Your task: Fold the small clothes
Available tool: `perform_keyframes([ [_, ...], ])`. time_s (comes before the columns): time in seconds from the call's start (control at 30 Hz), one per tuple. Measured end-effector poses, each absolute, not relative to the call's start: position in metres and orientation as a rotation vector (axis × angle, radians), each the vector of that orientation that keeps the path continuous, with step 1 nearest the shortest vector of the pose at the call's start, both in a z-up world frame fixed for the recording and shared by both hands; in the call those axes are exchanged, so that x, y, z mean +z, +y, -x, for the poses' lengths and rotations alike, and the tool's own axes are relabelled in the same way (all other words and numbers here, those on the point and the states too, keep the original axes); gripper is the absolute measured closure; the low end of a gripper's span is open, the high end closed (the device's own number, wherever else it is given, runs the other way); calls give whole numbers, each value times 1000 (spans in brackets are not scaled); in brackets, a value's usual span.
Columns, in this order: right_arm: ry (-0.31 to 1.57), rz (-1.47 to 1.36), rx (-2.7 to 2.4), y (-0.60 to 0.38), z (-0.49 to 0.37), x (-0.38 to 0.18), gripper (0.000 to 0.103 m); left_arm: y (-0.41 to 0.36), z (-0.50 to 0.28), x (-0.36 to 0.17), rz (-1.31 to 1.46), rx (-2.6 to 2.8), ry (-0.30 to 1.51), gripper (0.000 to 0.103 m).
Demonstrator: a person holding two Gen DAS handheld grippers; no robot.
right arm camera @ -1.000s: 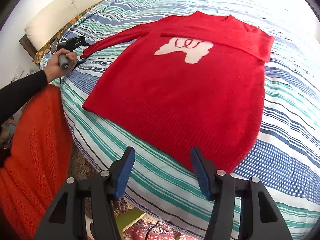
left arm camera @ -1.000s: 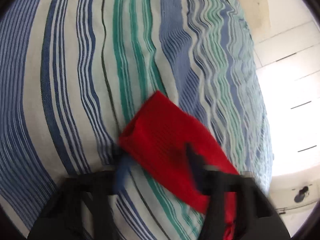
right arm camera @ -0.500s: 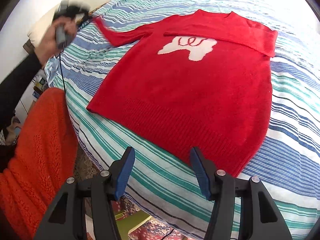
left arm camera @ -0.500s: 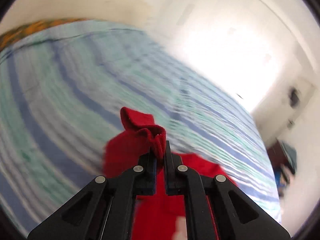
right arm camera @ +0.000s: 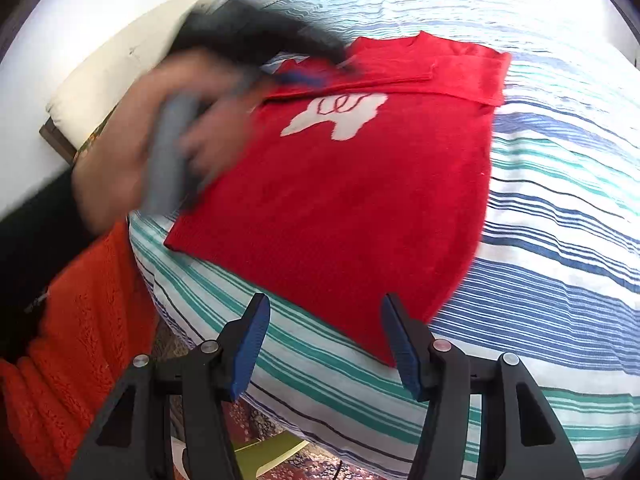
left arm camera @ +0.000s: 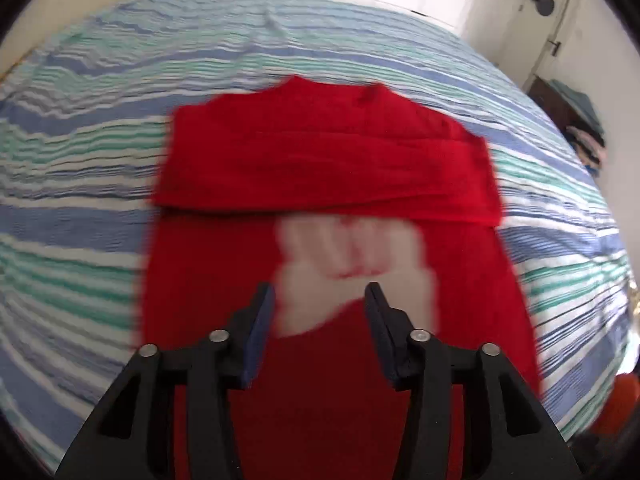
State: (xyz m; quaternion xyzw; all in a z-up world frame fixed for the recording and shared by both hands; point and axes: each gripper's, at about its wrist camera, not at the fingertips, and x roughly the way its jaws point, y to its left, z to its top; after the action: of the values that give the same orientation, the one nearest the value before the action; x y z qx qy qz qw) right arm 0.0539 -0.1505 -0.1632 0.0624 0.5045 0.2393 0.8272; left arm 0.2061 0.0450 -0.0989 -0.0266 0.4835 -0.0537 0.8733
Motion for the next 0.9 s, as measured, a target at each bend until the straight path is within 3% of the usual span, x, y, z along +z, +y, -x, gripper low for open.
perform_keyframes([
  [0.03,1075,-145,507,-152,-56,-165,45,77,-202,-98,60,-54,1004,39],
  [0.2,1065,-165,495,-155,-63,-167,45,171,-197,-113,175,37,1084,38],
  [0.37,1039,-154,459,-158,-65,-161,45,158,-164,-137,149,-27,1178,36],
  [0.43,1028,-146,448,-160,-68,-158,45,141,-150,-148,18,14,1214,53],
  [0.53,1043,-130,475,-157,-70,-164,45,133,-133,-147,-100,46,1211,53],
  [0.63,1193,-169,489,-158,-75,-198,45,140,-120,-136,-114,94,1231,53],
  [0.8,1115,-125,452,-160,-67,-170,46,140,-90,-110,61,14,1144,46],
  [0.9,1044,-79,502,-148,-58,-155,46,119,-86,-105,30,-56,1084,45],
])
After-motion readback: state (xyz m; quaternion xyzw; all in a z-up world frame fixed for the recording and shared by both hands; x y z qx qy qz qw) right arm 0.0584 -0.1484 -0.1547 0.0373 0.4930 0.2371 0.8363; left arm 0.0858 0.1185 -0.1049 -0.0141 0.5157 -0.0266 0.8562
